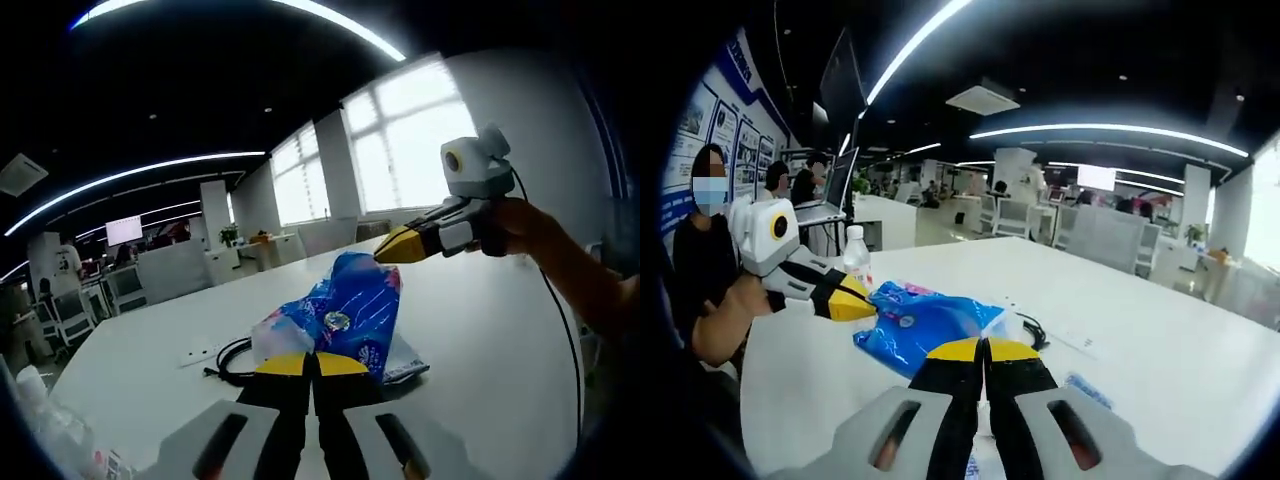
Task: Arrange the tabletop items into an orderly group along one side of the table until the central work area is clear of visible clutter.
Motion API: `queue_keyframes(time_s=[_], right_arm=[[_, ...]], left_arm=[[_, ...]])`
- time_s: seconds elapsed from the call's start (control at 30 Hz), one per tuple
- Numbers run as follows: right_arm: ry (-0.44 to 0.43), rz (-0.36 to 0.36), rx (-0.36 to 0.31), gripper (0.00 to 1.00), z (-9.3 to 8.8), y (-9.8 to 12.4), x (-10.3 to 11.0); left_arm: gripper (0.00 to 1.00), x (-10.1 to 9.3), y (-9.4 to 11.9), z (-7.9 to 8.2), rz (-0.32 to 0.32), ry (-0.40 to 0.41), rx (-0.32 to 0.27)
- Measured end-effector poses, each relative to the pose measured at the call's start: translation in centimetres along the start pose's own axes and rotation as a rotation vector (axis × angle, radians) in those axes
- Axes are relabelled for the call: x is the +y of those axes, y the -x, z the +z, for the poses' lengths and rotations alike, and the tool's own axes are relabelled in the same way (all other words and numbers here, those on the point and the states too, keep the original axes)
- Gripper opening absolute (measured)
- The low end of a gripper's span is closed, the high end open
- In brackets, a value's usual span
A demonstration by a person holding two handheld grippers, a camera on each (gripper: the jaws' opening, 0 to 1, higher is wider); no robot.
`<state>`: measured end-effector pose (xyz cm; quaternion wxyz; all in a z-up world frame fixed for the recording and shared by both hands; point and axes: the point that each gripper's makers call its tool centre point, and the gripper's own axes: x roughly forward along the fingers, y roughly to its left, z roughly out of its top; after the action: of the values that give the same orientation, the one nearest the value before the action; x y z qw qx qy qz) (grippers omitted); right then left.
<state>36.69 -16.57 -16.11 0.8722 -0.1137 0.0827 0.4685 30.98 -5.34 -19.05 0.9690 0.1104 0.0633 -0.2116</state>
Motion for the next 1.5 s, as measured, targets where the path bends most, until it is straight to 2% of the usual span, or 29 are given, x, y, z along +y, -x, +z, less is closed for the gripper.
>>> queue_keyframes(time_s=[0.67,0.97,1.5], right_arm=[[-0.038,-0.095,-0.015,0.0,-2.2,5.8,-2.8],[-0.071,-0.138,-0.039,0.0,-3.1,8.4,-4.3],[-0.096,-0.214,-0.041,0.0,-5.1,12.7,-6.4]], left_arm=[[0.0,-5.6,-2.2,2.2,-0.093,-0.068,-0.015],[0.0,-7.9,-3.5,2.7,-0.132,-0.089,-0.021],[0.0,-12.3,-5.8,3.3,-0.189,-0.119,-0.023]])
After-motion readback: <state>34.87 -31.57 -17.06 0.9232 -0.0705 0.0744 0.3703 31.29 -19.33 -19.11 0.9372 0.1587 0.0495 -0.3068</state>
